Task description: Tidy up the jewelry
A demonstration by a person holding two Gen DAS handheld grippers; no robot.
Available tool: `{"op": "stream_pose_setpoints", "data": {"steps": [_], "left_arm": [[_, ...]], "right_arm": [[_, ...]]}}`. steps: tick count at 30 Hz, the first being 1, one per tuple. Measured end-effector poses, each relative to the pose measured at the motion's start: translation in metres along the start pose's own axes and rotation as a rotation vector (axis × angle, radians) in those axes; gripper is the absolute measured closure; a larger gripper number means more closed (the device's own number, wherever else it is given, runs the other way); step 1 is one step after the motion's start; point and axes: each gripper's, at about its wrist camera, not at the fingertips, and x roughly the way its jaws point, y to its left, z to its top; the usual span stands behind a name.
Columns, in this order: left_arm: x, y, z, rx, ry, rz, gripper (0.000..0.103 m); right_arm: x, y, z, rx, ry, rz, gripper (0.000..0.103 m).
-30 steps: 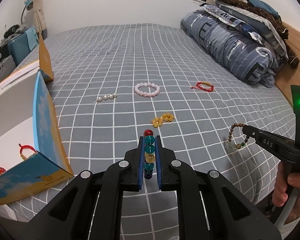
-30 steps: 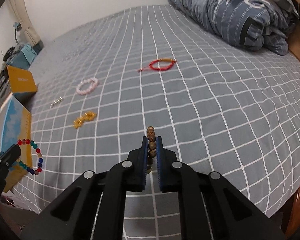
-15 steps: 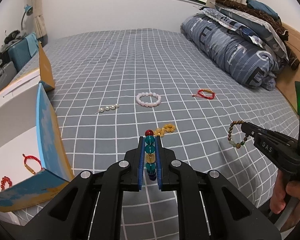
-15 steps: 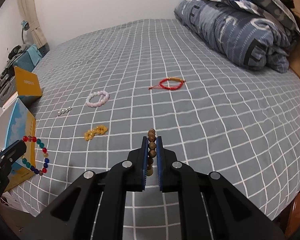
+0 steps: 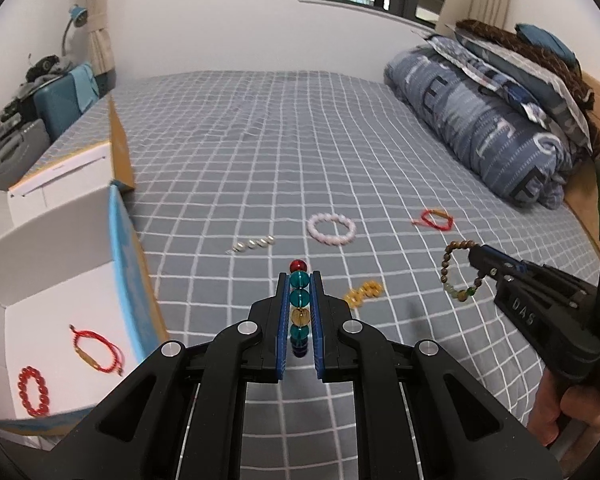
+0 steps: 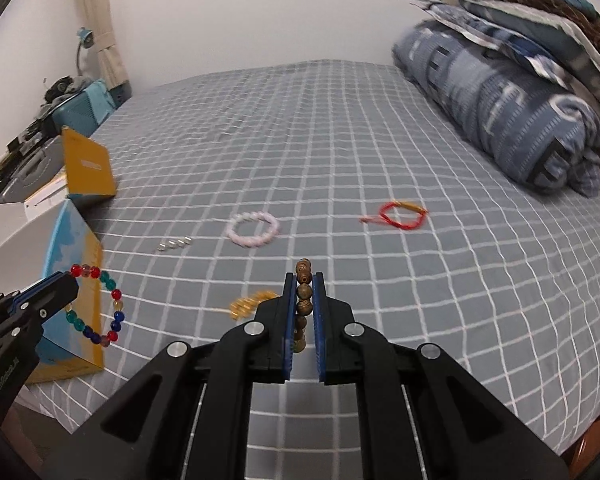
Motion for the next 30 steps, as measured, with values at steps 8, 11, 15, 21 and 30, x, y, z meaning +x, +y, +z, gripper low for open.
{"op": "stream_pose_setpoints", "data": {"steps": [8,11,15,21,30], "left_arm": [[-0.032,0.041,0.016,-0.049,-0.062,0.055,0.094],[-0.048,0.06,0.014,-0.071,-0.082,0.081,0.094],[-0.076,0.087,0.01,-0.106,-0.112,0.128,0.094],[-0.1,0.132,0.002,-0.164,-0.124,0.223,0.094],[-0.099,0.207,-0.022,-0.259,-0.077,0.339,0.093]], "right_arm": [[-0.005,0.065,0.021,-0.062,-0.034,0.081,0.095],[-0.008,0.091,0.024,-0.086,-0.042,0.117,0.095],[-0.012,0.124,0.027,-0.113,-0.052,0.169,0.095],[-0.014,0.183,0.026,-0.17,-0.056,0.25,0.095],[-0.005,0.263,0.01,-0.271,-0.03,0.349,0.096]]}}
